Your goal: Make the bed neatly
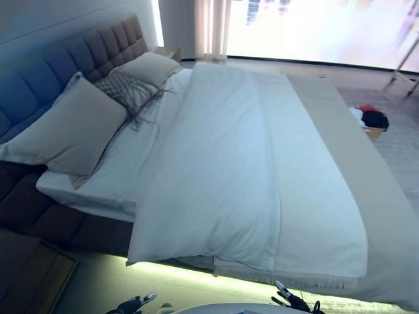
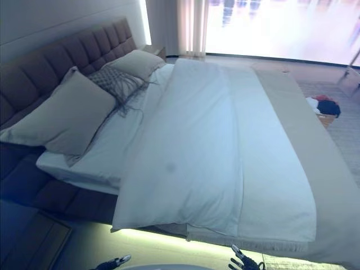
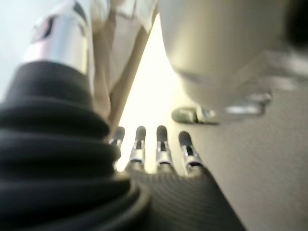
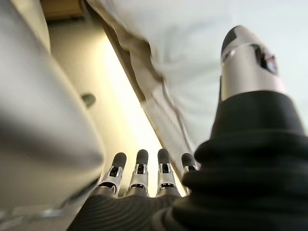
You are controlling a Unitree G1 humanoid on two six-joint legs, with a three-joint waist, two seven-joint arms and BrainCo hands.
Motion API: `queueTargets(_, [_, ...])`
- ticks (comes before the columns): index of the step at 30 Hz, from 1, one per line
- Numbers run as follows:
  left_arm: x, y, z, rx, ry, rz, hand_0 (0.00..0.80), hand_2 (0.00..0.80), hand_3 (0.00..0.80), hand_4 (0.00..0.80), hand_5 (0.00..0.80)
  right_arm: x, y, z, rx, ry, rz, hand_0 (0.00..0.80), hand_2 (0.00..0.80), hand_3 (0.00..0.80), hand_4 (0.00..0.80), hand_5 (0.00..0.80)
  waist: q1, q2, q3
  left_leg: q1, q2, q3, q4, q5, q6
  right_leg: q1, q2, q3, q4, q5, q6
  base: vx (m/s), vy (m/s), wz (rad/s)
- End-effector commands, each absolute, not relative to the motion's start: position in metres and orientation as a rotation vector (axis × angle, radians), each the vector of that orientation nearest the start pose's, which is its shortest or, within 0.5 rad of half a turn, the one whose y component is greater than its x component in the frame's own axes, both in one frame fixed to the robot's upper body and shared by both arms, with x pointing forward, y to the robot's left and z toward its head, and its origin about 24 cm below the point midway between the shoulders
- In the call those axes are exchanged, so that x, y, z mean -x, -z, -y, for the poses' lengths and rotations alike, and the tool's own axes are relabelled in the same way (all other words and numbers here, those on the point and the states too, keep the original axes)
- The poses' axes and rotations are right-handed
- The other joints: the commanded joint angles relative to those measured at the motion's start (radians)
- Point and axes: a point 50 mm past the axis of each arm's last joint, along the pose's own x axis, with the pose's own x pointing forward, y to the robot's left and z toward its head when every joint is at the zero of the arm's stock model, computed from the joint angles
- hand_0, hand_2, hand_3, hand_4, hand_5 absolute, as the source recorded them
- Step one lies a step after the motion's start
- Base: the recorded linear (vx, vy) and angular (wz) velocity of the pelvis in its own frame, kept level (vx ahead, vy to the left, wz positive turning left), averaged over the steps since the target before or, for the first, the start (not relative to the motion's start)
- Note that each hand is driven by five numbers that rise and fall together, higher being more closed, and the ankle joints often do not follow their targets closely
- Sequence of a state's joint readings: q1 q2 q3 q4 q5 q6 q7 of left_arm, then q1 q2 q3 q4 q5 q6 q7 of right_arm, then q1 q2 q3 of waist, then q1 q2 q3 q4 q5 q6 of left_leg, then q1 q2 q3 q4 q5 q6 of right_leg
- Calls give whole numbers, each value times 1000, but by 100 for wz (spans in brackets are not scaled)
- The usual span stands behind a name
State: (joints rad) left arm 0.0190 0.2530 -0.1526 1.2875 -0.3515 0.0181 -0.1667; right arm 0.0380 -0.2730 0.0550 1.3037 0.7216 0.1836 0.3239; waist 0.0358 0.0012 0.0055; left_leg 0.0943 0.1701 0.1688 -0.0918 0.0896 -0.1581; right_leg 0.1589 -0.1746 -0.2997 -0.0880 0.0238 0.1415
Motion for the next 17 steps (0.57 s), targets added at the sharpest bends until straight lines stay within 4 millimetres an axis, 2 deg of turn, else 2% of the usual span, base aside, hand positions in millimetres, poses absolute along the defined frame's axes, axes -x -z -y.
queueTargets(1, [-83, 167, -221, 56, -48, -1320, 0, 0, 0, 0, 0, -74, 166, 224, -595, 299, -1260, 0, 0, 0, 0, 0, -9, -3, 23, 35, 1, 7, 5, -75, 44, -38, -46, 15, 1, 40, 21, 6, -10, -24])
queueTargets(6, [-82, 169, -210, 80, -15, -1334, 0, 0, 0, 0, 0, -70, 168, 217, -573, 280, -1292, 0, 0, 0, 0, 0, -30, -4, 26, 54, 7, 23, 5, -83, 46, -38, -40, 42, 1, 38, 21, 7, -11, -23])
queueTargets(10, [-80, 170, -210, 85, -21, -1339, 0, 0, 0, 0, 0, -67, 169, 218, -547, 285, -1312, 0, 0, 0, 0, 0, -39, -5, 30, 60, 10, 29, 5, -83, 46, -38, -38, 51, 1, 40, 23, 5, -6, -18])
queueTargets(17, [-81, 169, -212, 89, -47, -1337, 0, 0, 0, 0, 0, -78, 168, 210, -520, 212, -1300, 0, 0, 0, 0, 0, -36, -10, 31, 60, 12, 27, 5, -81, 43, -38, -37, 52, 1, 41, 22, 2, -1, -2])
